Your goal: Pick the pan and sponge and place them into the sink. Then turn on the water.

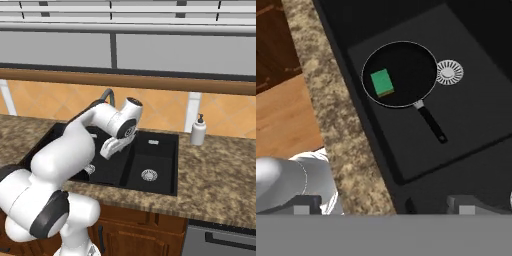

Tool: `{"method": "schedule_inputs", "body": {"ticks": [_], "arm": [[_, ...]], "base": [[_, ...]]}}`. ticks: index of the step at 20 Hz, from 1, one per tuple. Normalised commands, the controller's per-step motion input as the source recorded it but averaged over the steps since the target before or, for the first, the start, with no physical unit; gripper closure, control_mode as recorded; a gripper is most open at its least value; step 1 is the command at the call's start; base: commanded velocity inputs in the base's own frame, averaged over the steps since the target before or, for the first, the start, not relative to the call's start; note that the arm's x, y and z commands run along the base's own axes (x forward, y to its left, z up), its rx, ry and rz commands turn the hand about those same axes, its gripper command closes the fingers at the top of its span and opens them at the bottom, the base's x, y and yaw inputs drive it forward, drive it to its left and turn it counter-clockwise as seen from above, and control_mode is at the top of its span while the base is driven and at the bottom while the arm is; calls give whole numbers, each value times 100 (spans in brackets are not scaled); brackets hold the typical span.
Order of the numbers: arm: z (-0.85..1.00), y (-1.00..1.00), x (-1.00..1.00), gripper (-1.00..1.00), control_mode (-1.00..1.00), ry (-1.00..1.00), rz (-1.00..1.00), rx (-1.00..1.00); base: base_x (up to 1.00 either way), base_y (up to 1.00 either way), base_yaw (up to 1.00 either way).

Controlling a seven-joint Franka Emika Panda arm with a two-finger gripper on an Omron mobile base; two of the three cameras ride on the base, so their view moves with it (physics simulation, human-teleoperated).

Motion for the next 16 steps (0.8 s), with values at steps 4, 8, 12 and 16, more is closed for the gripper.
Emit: {"method": "schedule_inputs", "body": {"ticks": [4, 8, 12, 16], "arm": [[49, -8, 3, -100, -100, -6, -12, 19], [31, -7, 15, -100, -100, 0, -3, 19], [-8, 0, 7, -100, -100, -17, -9, 33], [1, 0, 38, -100, -100, -16, -17, 29]], "base": [[0, 0, 0], [0, 0, 0], [0, 0, 0], [0, 0, 0]]}}
